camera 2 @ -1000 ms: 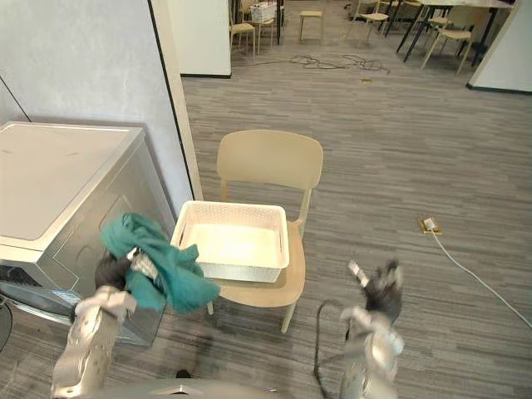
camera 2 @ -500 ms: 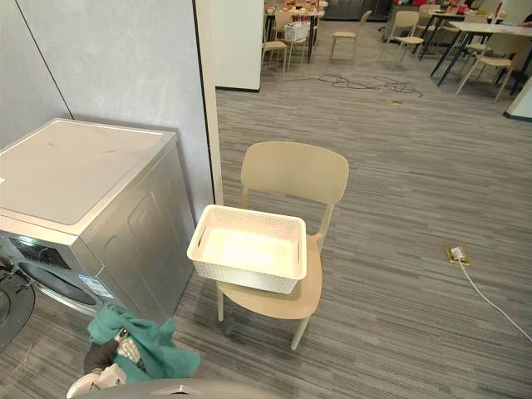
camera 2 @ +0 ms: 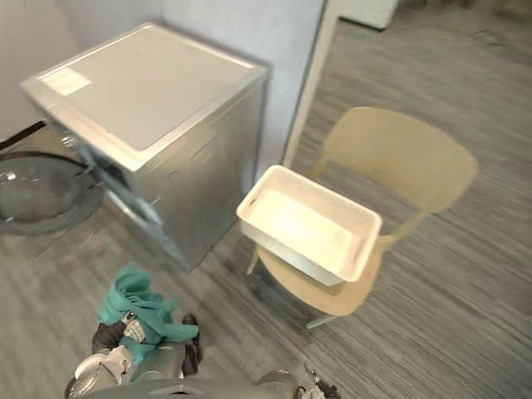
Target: Pick up the laundry basket with both hands and put the clothes into the washing machine.
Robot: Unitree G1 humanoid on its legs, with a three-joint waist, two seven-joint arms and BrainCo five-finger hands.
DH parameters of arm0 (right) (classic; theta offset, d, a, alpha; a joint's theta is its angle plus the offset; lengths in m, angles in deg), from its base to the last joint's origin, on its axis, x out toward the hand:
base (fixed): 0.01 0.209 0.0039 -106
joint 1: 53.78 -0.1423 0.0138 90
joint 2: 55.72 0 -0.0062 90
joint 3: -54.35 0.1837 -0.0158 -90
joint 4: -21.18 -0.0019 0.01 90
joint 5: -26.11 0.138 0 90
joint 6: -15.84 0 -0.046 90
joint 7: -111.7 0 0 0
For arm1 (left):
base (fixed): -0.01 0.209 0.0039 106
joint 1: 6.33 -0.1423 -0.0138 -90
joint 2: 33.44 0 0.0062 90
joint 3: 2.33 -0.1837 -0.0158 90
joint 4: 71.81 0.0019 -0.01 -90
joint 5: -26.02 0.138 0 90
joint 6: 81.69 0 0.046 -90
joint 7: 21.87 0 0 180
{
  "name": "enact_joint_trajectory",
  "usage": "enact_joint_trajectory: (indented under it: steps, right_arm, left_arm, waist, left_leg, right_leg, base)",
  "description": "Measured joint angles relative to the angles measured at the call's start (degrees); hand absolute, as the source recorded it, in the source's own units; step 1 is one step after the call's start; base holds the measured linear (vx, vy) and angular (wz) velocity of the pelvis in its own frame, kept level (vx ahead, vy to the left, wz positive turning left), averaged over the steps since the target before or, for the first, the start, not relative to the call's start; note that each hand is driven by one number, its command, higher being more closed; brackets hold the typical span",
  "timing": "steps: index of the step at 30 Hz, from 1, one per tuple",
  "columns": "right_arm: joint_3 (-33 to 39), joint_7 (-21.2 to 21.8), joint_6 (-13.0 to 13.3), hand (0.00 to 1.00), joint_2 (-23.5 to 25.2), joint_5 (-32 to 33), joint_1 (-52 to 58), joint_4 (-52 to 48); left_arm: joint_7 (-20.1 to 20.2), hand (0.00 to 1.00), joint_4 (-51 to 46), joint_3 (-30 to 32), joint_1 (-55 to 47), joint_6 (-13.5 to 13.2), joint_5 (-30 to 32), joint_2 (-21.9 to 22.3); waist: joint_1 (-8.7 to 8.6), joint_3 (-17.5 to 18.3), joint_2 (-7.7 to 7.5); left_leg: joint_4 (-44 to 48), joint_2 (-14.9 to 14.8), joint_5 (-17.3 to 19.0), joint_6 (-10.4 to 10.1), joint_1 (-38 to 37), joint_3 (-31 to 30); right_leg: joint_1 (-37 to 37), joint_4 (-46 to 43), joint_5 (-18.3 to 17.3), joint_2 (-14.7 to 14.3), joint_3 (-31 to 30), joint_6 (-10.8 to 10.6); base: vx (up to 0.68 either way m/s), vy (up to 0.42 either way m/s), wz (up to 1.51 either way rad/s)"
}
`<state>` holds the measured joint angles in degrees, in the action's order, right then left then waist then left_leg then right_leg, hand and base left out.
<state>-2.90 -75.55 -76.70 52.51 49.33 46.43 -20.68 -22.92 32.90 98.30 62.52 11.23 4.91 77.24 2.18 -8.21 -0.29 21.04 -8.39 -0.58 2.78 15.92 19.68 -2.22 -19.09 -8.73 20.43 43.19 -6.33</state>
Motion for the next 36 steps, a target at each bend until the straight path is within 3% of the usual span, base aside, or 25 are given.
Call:
enact_joint_trajectory:
  steps: [2, 5, 6, 8, 9, 10, 12, 14, 16, 17, 19, 20, 21, 22, 23, 25, 27, 28, 29, 30, 31, 33, 34, 36]
  right_arm:
    - [0.0, -0.9, -0.1, 0.0, -0.3, -0.7, -0.1, 0.0]
    - [1.3, -1.0, -0.2, 0.0, -0.3, -1.1, 0.0, -0.5]
    - [2.6, -1.1, -0.2, 0.0, -0.2, -1.1, 0.0, -0.5]
    - [4.6, -1.5, -0.7, 0.0, 1.4, -1.2, -0.4, -0.4]
    - [4.6, -1.4, -1.4, 0.0, 1.9, -1.2, -0.7, 0.2]
    - [6.3, -1.5, -1.7, 0.0, 1.8, -1.2, -1.1, 0.1]
    - [7.0, -1.6, -1.6, 0.0, 1.8, -1.2, -1.4, 0.2]
    - [8.0, -1.6, -1.6, 0.0, 1.5, -1.3, -1.5, 0.1]
    - [8.1, -1.7, -1.4, 0.0, 0.5, -1.4, -1.6, -0.4]
    - [8.0, -1.8, -1.3, 0.0, -0.2, -1.4, -1.6, -1.2]
    - [8.0, -1.9, -1.0, 0.0, -0.5, -1.4, -1.5, -2.6]
    - [8.1, -1.9, -0.8, 0.0, -0.6, -1.4, -2.2, -2.9]
    - [7.8, -1.7, -0.8, 0.0, 0.0, -1.5, -2.8, -2.4]
    - [7.6, -1.6, -0.9, 0.0, 0.8, -1.4, -3.0, -2.1]
    - [6.5, -1.5, -1.2, 0.0, 2.0, -1.1, -2.8, -1.9]
    - [4.3, -1.4, -1.5, 0.0, 2.5, -0.3, -2.4, -0.3]
    - [4.0, -1.4, -1.3, 0.0, 2.5, 1.3, -1.8, -0.4]
    - [4.3, -1.5, -1.4, 0.0, 2.4, 1.7, -1.4, -0.3]
    - [4.8, -1.6, -1.4, 0.0, 2.4, 1.7, -1.0, 0.0]
    - [5.3, -1.6, -1.5, 0.0, 2.4, 1.7, -0.9, 0.0]
    - [5.2, -1.5, -1.5, 0.0, 2.4, 1.7, -0.8, 0.0]
    - [5.1, -1.5, -1.5, 0.0, 2.4, 1.7, -1.1, -0.1]
    - [5.2, -1.6, -1.4, 0.0, 2.4, 1.7, -0.9, -0.1]
    - [5.2, -1.6, -1.4, 0.0, 2.4, 1.7, -0.8, -0.2]
  left_arm:
    - [-0.1, 1.0, -0.1, 0.1, 0.2, 0.2, 0.0, 0.3]
    - [0.0, 1.0, -0.6, -0.5, 0.8, 0.3, 0.0, 0.2]
    - [-0.1, 1.0, -0.7, -0.8, 1.1, 0.4, 0.0, 0.2]
    - [-0.3, 1.0, -1.7, -0.3, 1.5, 0.5, 0.0, 0.1]
    - [-0.2, 1.0, -3.2, -0.2, 2.3, 0.4, 0.0, 0.0]
    - [-0.2, 1.0, -3.4, -1.0, 2.9, 0.4, 0.1, -0.2]
    - [-0.2, 1.0, -3.5, -2.1, 3.6, 0.4, 0.1, -0.3]
    - [-0.2, 1.0, -3.8, -3.0, 3.5, 0.4, 0.1, -0.6]
    - [-0.2, 1.0, -4.7, -3.3, 2.8, 0.5, 0.1, -0.7]
    - [-0.2, 1.0, -5.1, -3.3, 1.9, 0.4, 0.1, -0.7]
    - [-0.2, 1.0, -5.2, -3.7, 1.4, 0.5, 0.5, -0.2]
    - [-0.2, 1.0, -5.1, -3.8, 1.3, 0.5, 1.7, -0.2]
    - [-0.5, 1.0, -4.3, -3.8, 1.3, 0.5, 3.0, -0.9]
    - [-0.8, 1.0, -3.9, -3.9, 1.3, 0.6, 3.5, -1.2]
    - [-1.2, 1.0, -3.3, -4.0, 1.3, 0.8, 4.0, -1.5]
    - [-1.3, 1.0, -1.6, -5.6, 2.0, 0.9, 4.5, -1.2]
    - [-1.1, 1.0, -0.5, -7.4, 3.2, 1.0, 4.5, -0.9]
    - [-1.0, 1.0, 0.1, -8.0, 4.0, 1.1, 4.5, -0.3]
    - [-0.9, 1.0, 0.5, -8.8, 4.5, 1.2, 4.6, -0.3]
    - [-0.6, 1.0, 0.4, -9.4, 4.5, 1.3, 5.1, -0.3]
    - [-0.6, 1.0, 0.2, -8.8, 4.6, 1.4, 5.4, -0.3]
    - [-0.6, 1.0, -0.7, -8.7, 4.8, 1.4, 5.6, -0.3]
    - [-0.2, 1.0, -0.7, -9.3, 5.1, 1.4, 5.6, -0.3]
    - [0.1, 1.0, -0.6, -11.3, 5.3, 1.4, 5.7, -0.4]
  waist:
    - [-0.55, 0.2, 1.3]
    - [-0.63, 0.2, 1.07]
    - [-0.48, 0.3, 0.91]
    - [-0.55, 0.9, -0.33]
    - [-0.45, 1.2, -1.48]
    - [-0.36, 1.2, -1.35]
    - [-0.55, 0.6, -0.35]
    - [-0.3, 0.8, -0.74]
    - [0.53, 0.3, 0.31]
    - [0.91, 0.2, 0.65]
    - [0.52, 0.0, 1.67]
    - [0.3, -0.4, 2.37]
    - [0.23, -0.7, 1.92]
    - [0.2, -0.7, 1.49]
    - [-0.29, -0.7, 1.04]
    - [-1.75, -0.7, 0.23]
    - [-3.75, -0.5, -0.46]
    - [-4.82, -0.8, -0.27]
    - [-5.2, -1.1, -0.44]
    - [-5.16, -0.9, -0.12]
    - [-4.46, -0.4, -0.23]
    - [-4.15, 1.0, 0.13]
    - [-4.85, 2.3, 0.29]
    - [-5.52, 3.6, 2.19]
  left_leg:
    - [3.7, -5.2, 3.3, 0.5, -3.2, 1.0]
    - [6.7, -11.5, 4.6, 0.8, -4.6, 3.4]
    - [7.1, -11.5, 6.3, -1.4, -5.3, 4.2]
    - [7.7, -8.2, 7.1, -1.2, -3.8, 3.5]
    - [8.2, -6.9, 7.8, -2.2, -2.4, 2.1]
    - [10.0, -6.1, 10.3, -4.4, -1.2, 0.3]
    - [10.9, -5.1, 13.2, -5.5, -1.0, -1.4]
    - [11.7, -2.4, 15.2, -4.7, -1.2, -1.8]
    - [13.6, -0.1, 17.6, -3.5, -1.5, -1.5]
    - [13.9, 2.7, 19.0, -2.2, -2.2, -1.1]
    - [13.7, 5.1, 20.2, -1.2, -2.9, -2.4]
    - [13.4, 6.3, 20.7, -0.6, -3.6, -3.6]
    - [10.7, 7.7, 20.0, -0.1, -5.8, -4.1]
    - [8.8, 8.2, 19.4, 0.0, -7.2, -4.4]
    - [5.5, 9.2, 18.2, 0.7, -9.2, -5.6]
    - [-3.6, 11.0, 17.2, 1.0, -13.8, -5.6]
    - [-7.3, 11.4, 16.3, 0.2, -16.3, -3.5]
    - [-8.0, 11.2, 13.6, -0.2, -16.9, -1.8]
    - [-8.8, 12.0, 13.4, 0.1, -18.2, -1.6]
    - [-10.2, 12.2, 14.0, 0.7, -20.3, -0.9]
    - [-11.2, 12.1, 15.1, -0.2, -21.8, 0.1]
    - [-11.6, 11.7, 17.0, -1.1, -23.4, 0.7]
    - [-11.6, 11.3, 18.7, -1.9, -24.4, 0.6]
    - [-9.9, 8.2, 21.1, -3.4, -26.2, 0.6]
  right_leg:
    - [-2.5, -1.8, 0.0, 1.3, 3.5, 0.0]
    - [-5.5, -4.1, 0.8, 4.6, 7.5, -1.4]
    - [-7.0, -4.3, 2.3, 6.0, 8.9, -2.5]
    - [-7.5, -3.4, 3.4, 7.1, 11.2, -2.5]
    - [-7.3, -1.3, 3.6, 6.0, 11.1, -2.2]
    - [-8.9, -0.8, 6.3, 5.4, 11.7, -2.9]
    - [-9.8, -2.7, 8.3, 6.8, 13.0, -2.1]
    - [-10.4, -4.8, 10.1, 10.0, 13.0, -1.6]
    - [-10.9, -6.8, 13.3, 13.3, 12.2, -0.4]
    - [-10.7, -9.0, 16.3, 16.8, 10.8, 2.6]
    - [-9.4, -12.1, 20.6, 19.2, 7.2, 10.0]
    - [-6.9, -16.7, 17.5, 18.9, 1.0, 14.4]
    - [-2.6, -23.0, 10.7, 15.4, -8.1, 13.5]
    - [-0.3, -26.5, 7.1, 12.4, -12.8, 12.0]
    - [2.8, -31.4, 2.1, 7.4, -17.3, 9.1]
    - [11.0, -37.3, -4.9, -3.0, -18.7, 8.2]
    - [15.7, -33.0, -6.9, -6.1, -15.2, 8.0]
    - [17.0, -29.1, -7.5, -5.9, -12.7, 7.5]
    - [16.8, -23.9, -7.3, -5.4, -10.0, 7.5]
    - [16.1, -15.5, -5.6, -5.6, -4.0, 8.1]
    - [16.3, -10.5, -4.0, -6.7, -0.5, 9.3]
    - [16.3, -6.4, -2.5, -8.5, 0.1, 11.8]
    - [15.5, -5.0, -1.4, -9.3, 0.1, 12.7]
    - [13.5, -4.6, -0.9, -12.2, 0.8, 12.3]
  base:
    - [0.01, 0.084, 0.96]
    - [0.1, 0.221, 0.8]
    - [0.16, 0.363, 0.72]
    - [0.12, 0.348, 0.76]
    - [0.07, 0.291, 0.83]
    - [0.06, 0.286, 0.77]
    - [0.03, 0.243, 0.62]
    - [-0.01, 0.264, 0.42]
    - [0.0, 0.306, 0.23]
    - [0.01, 0.267, 0.3]
    - [0.05, 0.316, 0.48]
    - [0.08, 0.331, 0.57]
    - [0.09, 0.242, 0.51]
    - [0.08, 0.198, 0.45]
    - [0.06, 0.139, 0.41]
    - [0.1, 0.083, 0.51]
    - [0.25, 0.013, 0.78]
    - [0.27, -0.015, 0.95]
    - [0.22, -0.016, 0.5]
    - [0.26, 0.021, -0.08]
    - [0.29, 0.035, -0.44]
    - [0.41, 0.008, -0.34]
    - [0.59, -0.043, -0.11]
    - [0.62, -0.057, -0.07]
